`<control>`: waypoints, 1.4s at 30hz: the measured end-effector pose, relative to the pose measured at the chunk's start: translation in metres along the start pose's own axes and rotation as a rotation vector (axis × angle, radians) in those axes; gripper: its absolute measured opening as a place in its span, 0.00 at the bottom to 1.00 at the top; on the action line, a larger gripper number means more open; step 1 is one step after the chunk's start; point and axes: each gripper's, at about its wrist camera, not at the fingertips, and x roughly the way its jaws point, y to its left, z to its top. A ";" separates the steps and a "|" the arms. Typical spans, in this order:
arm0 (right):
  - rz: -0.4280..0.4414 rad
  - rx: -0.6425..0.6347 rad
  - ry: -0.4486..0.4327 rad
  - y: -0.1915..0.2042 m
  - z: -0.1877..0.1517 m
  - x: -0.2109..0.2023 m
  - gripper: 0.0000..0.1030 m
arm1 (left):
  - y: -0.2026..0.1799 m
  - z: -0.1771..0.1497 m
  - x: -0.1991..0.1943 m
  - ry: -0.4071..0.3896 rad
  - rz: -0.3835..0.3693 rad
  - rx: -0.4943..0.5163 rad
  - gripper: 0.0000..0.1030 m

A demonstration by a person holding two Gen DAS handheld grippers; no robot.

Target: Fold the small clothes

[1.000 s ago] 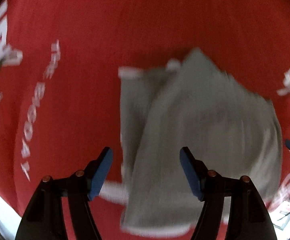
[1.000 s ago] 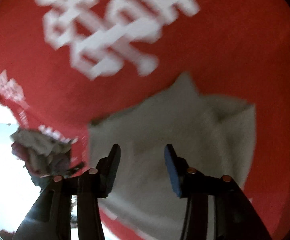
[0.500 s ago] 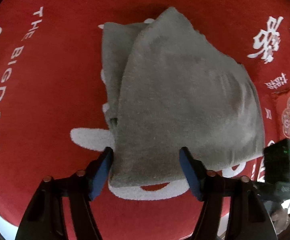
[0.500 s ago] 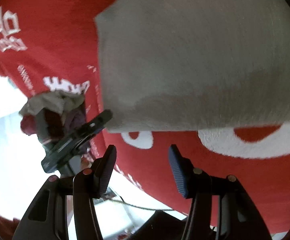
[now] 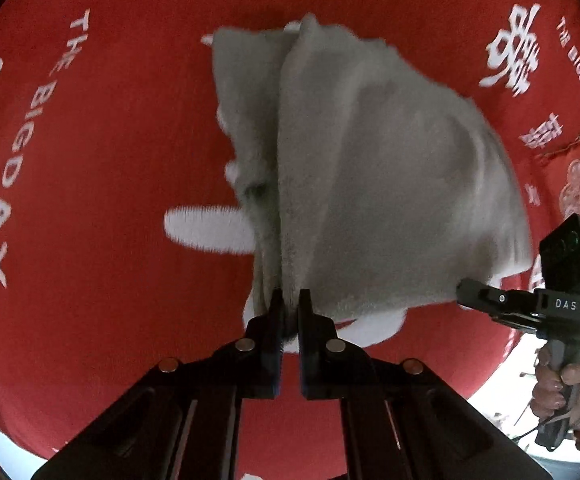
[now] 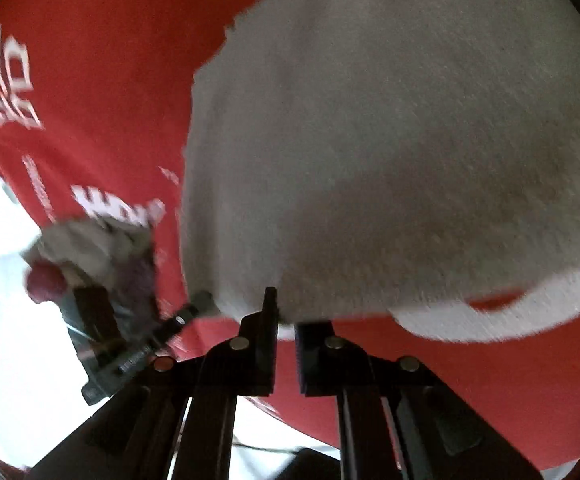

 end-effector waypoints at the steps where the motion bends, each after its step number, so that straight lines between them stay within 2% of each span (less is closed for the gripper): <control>1: -0.029 -0.003 0.014 -0.007 -0.003 0.003 0.07 | -0.001 0.000 0.004 -0.004 0.010 -0.008 0.06; 4: -0.060 0.006 0.041 -0.020 -0.007 0.010 0.05 | -0.006 -0.002 0.001 -0.036 0.036 -0.038 0.07; 5: -0.058 -0.002 0.038 -0.020 -0.008 0.008 0.05 | -0.009 -0.002 -0.001 -0.041 0.060 -0.037 0.13; 6: -0.063 -0.011 0.042 -0.020 -0.009 0.007 0.05 | -0.012 -0.003 -0.004 -0.047 0.110 -0.031 0.21; 7: -0.073 -0.025 0.051 -0.019 -0.010 0.006 0.06 | -0.014 -0.004 -0.007 -0.048 0.152 -0.027 0.43; 8: -0.086 -0.037 0.063 -0.018 -0.012 0.005 0.06 | -0.015 -0.005 -0.010 -0.055 0.171 -0.027 0.61; 10: -0.110 -0.061 0.082 -0.012 -0.014 0.005 0.10 | -0.017 -0.009 -0.018 -0.070 0.173 -0.033 0.66; 15: -0.147 -0.146 0.096 0.027 -0.022 0.004 0.10 | -0.027 -0.016 -0.030 -0.064 0.205 -0.031 0.68; 17: -0.164 -0.165 0.098 0.031 -0.025 -0.003 0.10 | -0.032 -0.017 -0.033 -0.068 0.204 -0.029 0.93; 18: -0.173 -0.172 0.097 0.030 -0.026 -0.009 0.11 | -0.034 -0.019 -0.037 -0.076 0.205 -0.028 0.96; 20: -0.182 -0.176 0.090 0.037 -0.027 -0.010 0.23 | -0.035 -0.023 -0.044 -0.079 0.209 -0.017 0.96; 22: -0.189 -0.171 0.080 0.043 -0.029 -0.012 0.55 | -0.038 -0.026 -0.047 -0.062 0.210 -0.017 0.96; 25: -0.198 -0.167 0.060 0.050 -0.030 -0.018 0.62 | -0.042 -0.032 -0.048 -0.037 0.221 -0.029 0.96; 27: -0.240 -0.178 0.045 0.054 -0.034 -0.024 0.70 | -0.045 -0.039 -0.048 -0.017 0.245 -0.026 0.96; 30: -0.303 -0.231 0.022 0.064 -0.041 -0.031 0.77 | -0.052 -0.051 -0.050 -0.015 0.254 -0.006 0.96; 33: -0.453 -0.353 0.003 0.081 -0.052 -0.028 0.77 | -0.053 -0.063 -0.048 0.011 0.223 0.003 0.96; 35: -0.513 -0.436 -0.001 0.089 -0.060 -0.025 0.77 | -0.051 -0.071 -0.047 0.027 0.210 0.002 0.96; 37: -0.535 -0.481 0.005 0.096 -0.068 -0.020 0.78 | -0.049 -0.079 -0.050 0.032 0.199 0.002 0.96; 42: -0.540 -0.458 0.038 0.102 -0.077 -0.010 0.78 | -0.040 -0.088 -0.068 -0.005 0.178 -0.015 0.96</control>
